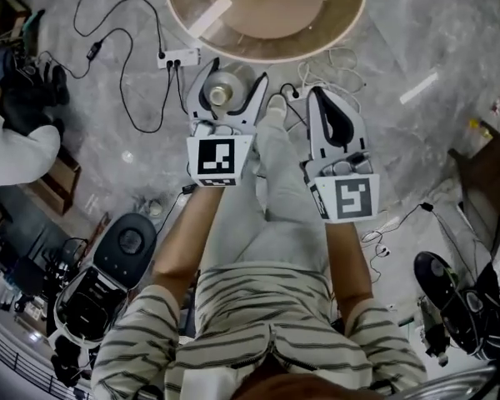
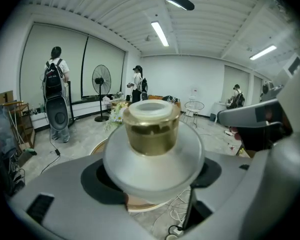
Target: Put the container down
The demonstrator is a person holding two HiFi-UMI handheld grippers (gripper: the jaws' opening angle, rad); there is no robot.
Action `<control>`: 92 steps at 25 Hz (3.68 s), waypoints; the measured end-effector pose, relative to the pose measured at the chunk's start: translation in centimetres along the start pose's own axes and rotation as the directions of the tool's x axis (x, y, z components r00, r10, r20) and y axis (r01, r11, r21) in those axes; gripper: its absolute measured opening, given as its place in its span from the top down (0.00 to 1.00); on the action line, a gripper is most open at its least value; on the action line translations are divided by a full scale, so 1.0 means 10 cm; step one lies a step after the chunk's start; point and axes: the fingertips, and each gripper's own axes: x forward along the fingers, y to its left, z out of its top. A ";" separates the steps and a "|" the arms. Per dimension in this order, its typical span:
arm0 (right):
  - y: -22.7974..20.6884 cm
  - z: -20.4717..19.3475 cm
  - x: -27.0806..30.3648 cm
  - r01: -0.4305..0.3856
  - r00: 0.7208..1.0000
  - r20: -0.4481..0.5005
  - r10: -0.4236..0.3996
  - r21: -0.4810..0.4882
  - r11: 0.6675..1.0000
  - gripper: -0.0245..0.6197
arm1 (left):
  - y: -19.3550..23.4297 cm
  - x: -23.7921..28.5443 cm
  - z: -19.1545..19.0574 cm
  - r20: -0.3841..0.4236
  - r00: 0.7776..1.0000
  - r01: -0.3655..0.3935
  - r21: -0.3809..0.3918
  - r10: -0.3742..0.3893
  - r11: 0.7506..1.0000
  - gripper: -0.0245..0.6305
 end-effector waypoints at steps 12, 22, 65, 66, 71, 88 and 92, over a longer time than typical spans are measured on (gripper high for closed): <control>-0.48 -0.59 0.53 -0.008 0.999 -0.044 0.009 0.028 1.000 0.95 | 0.06 1.09 -0.79 -0.082 0.997 0.011 0.035 -0.008 0.999 0.46; -0.64 -0.98 0.72 -0.013 0.996 -0.087 0.018 0.059 0.998 0.95 | 0.22 1.71 -1.21 -0.112 0.994 -0.014 0.061 0.021 0.998 0.45; -0.87 -1.52 0.61 0.036 0.984 -0.178 -0.015 0.113 0.993 0.95 | 0.57 3.11 -1.60 -0.166 0.985 -0.024 0.138 0.047 0.990 0.43; -0.86 -1.52 0.60 0.036 0.984 -0.179 -0.016 0.110 0.993 0.95 | 0.56 3.11 -1.60 -0.166 0.985 -0.016 0.129 0.038 0.992 0.41; -0.78 -1.46 0.56 0.067 0.985 -0.167 -0.046 0.118 0.991 0.95 | 0.61 3.01 -1.57 -0.160 0.987 -0.013 0.087 0.027 0.996 0.35; -0.36 -0.82 -0.16 0.133 0.991 -0.043 -0.128 0.152 0.979 0.95 | 0.31 1.72 -0.83 -0.094 0.994 0.057 0.062 -0.051 0.996 0.47; -0.12 -0.55 -0.36 0.130 0.991 -0.013 -0.130 0.142 0.981 0.95 | 0.30 1.16 -0.53 -0.069 0.996 0.054 0.001 -0.054 0.999 0.55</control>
